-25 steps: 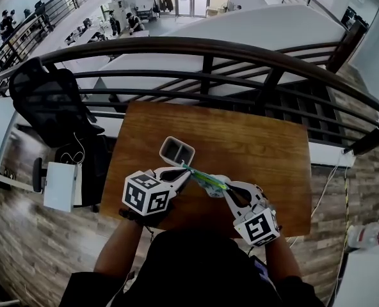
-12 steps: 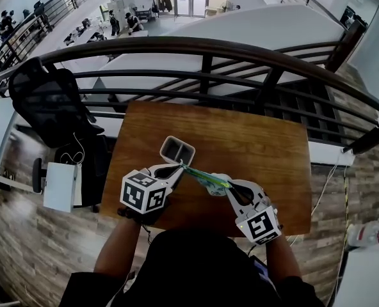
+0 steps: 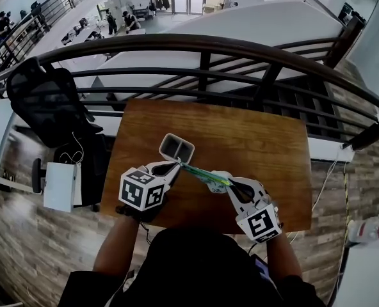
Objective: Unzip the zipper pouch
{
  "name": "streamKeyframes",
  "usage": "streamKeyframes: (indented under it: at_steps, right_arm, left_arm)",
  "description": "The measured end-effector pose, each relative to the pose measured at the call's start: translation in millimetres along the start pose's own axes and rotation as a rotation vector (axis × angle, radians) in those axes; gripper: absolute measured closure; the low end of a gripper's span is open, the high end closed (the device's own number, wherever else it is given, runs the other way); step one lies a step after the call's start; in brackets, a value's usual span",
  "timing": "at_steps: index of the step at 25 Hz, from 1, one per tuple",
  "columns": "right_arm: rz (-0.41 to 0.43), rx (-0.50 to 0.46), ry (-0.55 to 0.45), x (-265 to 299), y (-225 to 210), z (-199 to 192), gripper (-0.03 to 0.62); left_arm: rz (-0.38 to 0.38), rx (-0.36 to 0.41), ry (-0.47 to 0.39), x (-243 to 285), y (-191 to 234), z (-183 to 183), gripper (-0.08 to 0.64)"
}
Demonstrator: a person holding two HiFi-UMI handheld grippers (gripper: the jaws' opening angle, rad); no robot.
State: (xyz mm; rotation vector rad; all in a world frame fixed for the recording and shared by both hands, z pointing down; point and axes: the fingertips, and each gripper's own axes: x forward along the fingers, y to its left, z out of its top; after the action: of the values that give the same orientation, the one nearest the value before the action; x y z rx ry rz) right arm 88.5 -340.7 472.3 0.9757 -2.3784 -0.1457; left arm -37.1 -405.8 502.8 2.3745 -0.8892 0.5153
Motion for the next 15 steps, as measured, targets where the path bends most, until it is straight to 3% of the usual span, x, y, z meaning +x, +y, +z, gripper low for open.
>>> streamKeyframes:
  at_steps: [6,15]
  right_arm:
    - [-0.003,0.014,0.006,1.0,1.3,-2.9,0.590]
    - [0.005,0.029,0.017,1.3,2.3,-6.8,0.589]
  left_arm:
    - [-0.025,-0.100,-0.011,1.6,6.4,-6.2,0.543]
    - [0.023,-0.049,-0.016,-3.8,8.6,-9.2,0.527]
